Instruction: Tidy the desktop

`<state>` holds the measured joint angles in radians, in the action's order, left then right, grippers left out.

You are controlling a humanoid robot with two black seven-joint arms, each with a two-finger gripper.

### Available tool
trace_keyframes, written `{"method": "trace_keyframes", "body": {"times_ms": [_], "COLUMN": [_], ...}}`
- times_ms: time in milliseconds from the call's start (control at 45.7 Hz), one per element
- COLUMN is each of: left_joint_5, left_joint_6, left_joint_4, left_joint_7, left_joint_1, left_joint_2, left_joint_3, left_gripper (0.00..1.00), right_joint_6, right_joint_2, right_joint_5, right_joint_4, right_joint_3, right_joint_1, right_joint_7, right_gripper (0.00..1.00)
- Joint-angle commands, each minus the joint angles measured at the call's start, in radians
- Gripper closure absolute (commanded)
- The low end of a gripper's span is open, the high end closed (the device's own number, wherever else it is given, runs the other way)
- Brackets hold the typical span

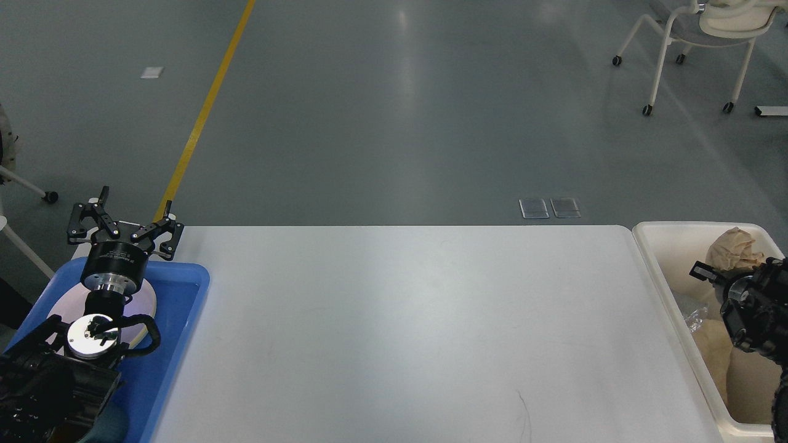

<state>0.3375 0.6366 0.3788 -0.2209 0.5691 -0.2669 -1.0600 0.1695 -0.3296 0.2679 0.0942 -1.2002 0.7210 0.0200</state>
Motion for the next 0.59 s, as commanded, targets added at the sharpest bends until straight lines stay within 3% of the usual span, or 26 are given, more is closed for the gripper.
{"method": "trace_keyframes", "body": {"times_ms": [0,569], "left_joint_5": [0.0,0.0], "left_joint_6": [0.0,0.0], "left_joint_4": [0.0,0.0], "left_joint_7": [0.0,0.0], "left_joint_1": [0.0,0.0], "left_joint_2": [0.0,0.0], "left_joint_3": [0.0,0.0], "left_gripper": [0.03,0.03], "right_joint_6": [0.002,0.004], "right_joint_2": [0.006,0.012], "right_joint_5": [-0.001,-0.001], "right_joint_4": [-0.002,-0.002], "right_joint_3": [0.001,0.002], "right_joint_1": [0.0,0.0], "right_joint_7": [0.001,0.0], "right_gripper": [0.0,0.0]}}
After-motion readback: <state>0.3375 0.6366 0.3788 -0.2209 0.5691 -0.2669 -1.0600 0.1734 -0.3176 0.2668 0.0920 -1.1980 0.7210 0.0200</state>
